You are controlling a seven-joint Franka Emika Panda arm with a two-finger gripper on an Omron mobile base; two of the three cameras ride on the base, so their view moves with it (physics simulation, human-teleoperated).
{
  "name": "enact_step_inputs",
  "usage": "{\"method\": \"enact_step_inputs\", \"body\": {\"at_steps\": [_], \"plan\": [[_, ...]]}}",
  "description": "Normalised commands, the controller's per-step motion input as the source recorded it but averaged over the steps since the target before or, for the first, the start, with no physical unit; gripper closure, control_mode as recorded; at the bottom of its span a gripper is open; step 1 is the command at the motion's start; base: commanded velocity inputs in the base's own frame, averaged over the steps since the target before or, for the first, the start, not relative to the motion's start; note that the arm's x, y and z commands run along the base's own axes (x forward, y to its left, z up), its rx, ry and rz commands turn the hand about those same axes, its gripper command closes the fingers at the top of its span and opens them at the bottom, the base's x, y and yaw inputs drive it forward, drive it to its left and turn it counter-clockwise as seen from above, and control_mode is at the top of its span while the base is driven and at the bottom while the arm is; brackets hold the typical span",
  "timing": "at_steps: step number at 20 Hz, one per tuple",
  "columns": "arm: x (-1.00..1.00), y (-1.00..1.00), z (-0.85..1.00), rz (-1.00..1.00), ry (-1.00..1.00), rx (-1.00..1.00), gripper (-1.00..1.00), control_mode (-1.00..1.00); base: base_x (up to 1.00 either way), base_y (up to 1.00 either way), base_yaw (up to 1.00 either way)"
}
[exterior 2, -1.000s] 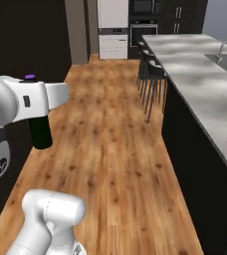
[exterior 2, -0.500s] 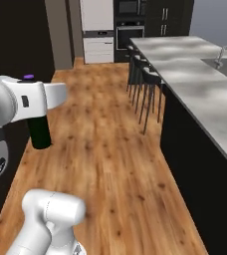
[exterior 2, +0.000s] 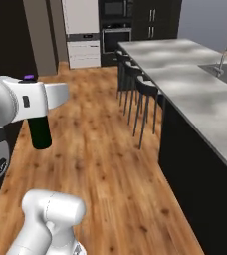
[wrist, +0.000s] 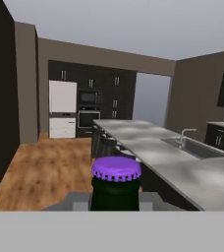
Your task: Get the candle and the beer from the cabinet and move them to the dining counter.
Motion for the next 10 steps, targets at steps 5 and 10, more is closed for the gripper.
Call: {"method": "enact_step_inputs", "body": {"at_steps": [5, 10], "plan": [[0.0, 0.0, 0.0, 0.0, 0.0, 0.0, 1.0, 1.0, 1.0, 0.49, -0.12], [0.0, 0.0, 0.0, 0.0, 0.0, 0.0, 1.0, 1.0, 1.0, 0.46, -0.15]]}}
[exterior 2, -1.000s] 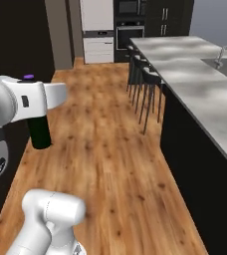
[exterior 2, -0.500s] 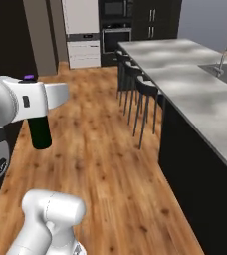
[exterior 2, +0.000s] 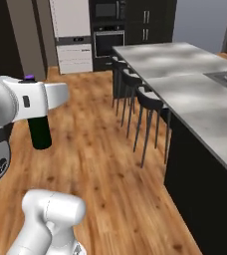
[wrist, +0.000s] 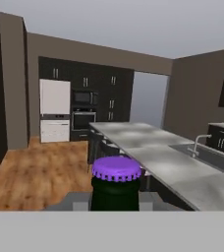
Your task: Get the candle and the beer from the cabinet and move them to the dining counter.
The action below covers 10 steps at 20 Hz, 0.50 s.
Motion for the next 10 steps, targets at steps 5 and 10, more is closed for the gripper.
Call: {"method": "enact_step_inputs", "body": {"at_steps": [5, 10], "plan": [[0.0, 0.0, 0.0, 0.0, 0.0, 0.0, 1.0, 1.0, 1.0, 0.49, -0.17], [0.0, 0.0, 0.0, 0.0, 0.0, 0.0, 1.0, 1.0, 1.0, 0.54, -0.21]]}}
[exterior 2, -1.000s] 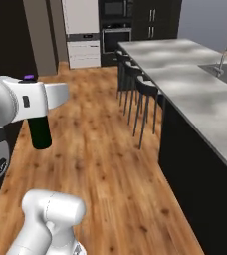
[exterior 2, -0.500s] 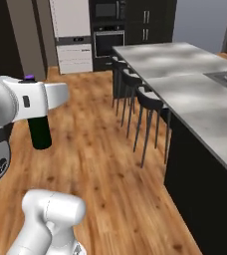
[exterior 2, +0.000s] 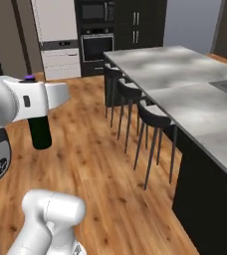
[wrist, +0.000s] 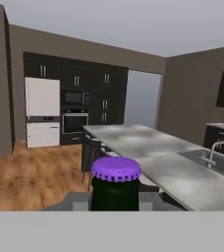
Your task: Get the candle and the beer from the cabinet and move them to the dining counter.
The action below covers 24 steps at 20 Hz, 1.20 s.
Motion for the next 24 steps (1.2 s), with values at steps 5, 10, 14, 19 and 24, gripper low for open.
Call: {"method": "enact_step_inputs", "body": {"at_steps": [5, 10, 14, 19, 24], "plan": [[0.0, 0.0, 0.0, 0.0, 0.0, 0.0, 1.0, 1.0, 1.0, 0.54, -0.35], [0.0, 0.0, 0.0, 0.0, 0.0, 0.0, 1.0, 1.0, 1.0, 0.64, -0.54], [0.0, 0.0, 0.0, 0.0, 0.0, 0.0, 1.0, 1.0, 1.0, 0.72, -0.56], [0.0, 0.0, 0.0, 0.0, 0.0, 0.0, 1.0, 1.0, 1.0, 0.8, -0.56], [0.0, 0.0, 0.0, 0.0, 0.0, 0.0, 1.0, 1.0, 1.0, 0.8, -0.55]]}}
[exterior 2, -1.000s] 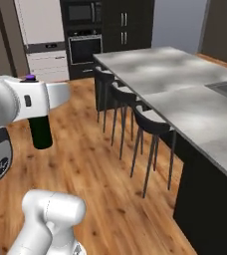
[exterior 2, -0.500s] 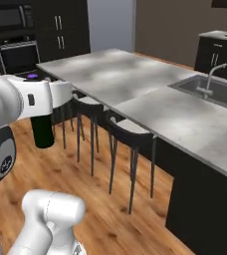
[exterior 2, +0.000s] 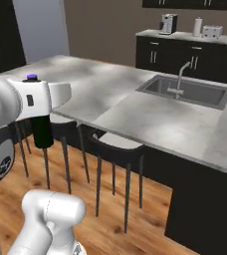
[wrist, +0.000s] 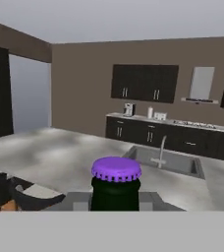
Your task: Get the candle and the beer from the cabinet and move them to the dining counter.
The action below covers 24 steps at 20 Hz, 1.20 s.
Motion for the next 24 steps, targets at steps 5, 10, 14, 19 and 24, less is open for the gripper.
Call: {"method": "enact_step_inputs", "body": {"at_steps": [5, 10, 14, 19, 24], "plan": [[0.0, 0.0, 0.0, 0.0, 0.0, 0.0, 1.0, 1.0, 0.97, 0.8, -0.54], [0.0, 0.0, 0.0, 0.0, 0.0, 0.0, 1.0, 1.0, 0.62, 0.92, -0.48], [0.0, 0.0, 0.0, 0.0, 0.0, 0.0, 1.0, 1.0, 0.27, 0.99, -0.31], [0.0, 0.0, 0.0, 0.0, 0.0, 0.0, 1.0, 1.0, 0.18, 0.93, -0.2], [0.0, 0.0, 0.0, 0.0, 0.0, 0.0, 1.0, 1.0, 0.31, 0.76, -0.12]]}}
